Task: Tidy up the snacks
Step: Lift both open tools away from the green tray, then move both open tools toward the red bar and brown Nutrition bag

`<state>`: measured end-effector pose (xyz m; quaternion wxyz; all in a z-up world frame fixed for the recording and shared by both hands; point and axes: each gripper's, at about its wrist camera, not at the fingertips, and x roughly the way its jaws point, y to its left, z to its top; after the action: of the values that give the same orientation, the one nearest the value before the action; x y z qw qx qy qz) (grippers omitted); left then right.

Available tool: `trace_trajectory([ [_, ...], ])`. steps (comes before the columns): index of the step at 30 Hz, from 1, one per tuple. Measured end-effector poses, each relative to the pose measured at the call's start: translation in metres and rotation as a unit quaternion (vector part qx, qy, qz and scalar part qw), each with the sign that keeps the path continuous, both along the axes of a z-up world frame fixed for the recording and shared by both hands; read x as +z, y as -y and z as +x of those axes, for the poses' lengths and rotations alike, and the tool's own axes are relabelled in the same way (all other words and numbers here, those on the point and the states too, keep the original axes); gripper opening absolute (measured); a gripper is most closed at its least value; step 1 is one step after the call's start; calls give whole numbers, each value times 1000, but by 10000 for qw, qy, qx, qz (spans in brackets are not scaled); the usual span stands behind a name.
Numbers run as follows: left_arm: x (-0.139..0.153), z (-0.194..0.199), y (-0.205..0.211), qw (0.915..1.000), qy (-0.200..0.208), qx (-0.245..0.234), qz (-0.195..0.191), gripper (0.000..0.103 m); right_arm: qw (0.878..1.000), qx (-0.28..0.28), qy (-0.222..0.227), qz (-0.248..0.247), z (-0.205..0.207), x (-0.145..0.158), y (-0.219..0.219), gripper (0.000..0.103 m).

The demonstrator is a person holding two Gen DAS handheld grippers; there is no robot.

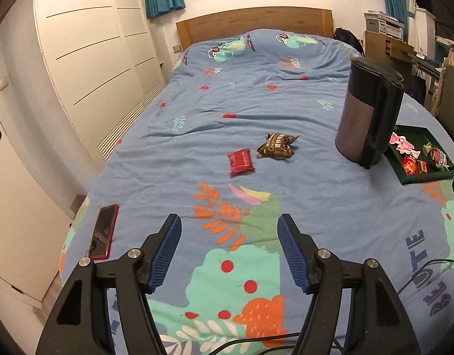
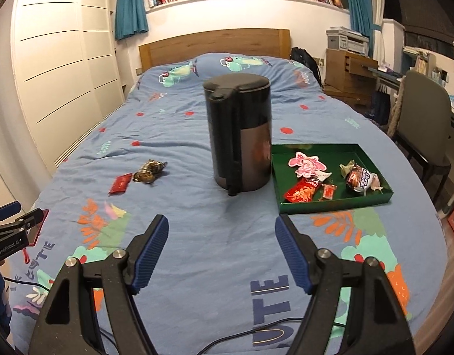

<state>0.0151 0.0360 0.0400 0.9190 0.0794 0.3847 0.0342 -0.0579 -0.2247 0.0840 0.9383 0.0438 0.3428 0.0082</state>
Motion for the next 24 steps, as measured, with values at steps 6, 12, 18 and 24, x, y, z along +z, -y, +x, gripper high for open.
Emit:
trace_trajectory([
  [6,-6,-1,-21,9997,-101,123,-183,62,9999,140,-15,-90,0,4,-18,95],
  [12,-13,8,-35,9992,-167,185,-313,62,9992,315,-109,-214,12,1,-37,95],
  [18,-25,27,-41,9985,-238,190,-463,62,9980,528,-183,-283,34,-3,-59,95],
  [24,-36,52,-45,9983,-242,272,-455,62,9971,701,-234,-155,67,-13,-78,95],
])
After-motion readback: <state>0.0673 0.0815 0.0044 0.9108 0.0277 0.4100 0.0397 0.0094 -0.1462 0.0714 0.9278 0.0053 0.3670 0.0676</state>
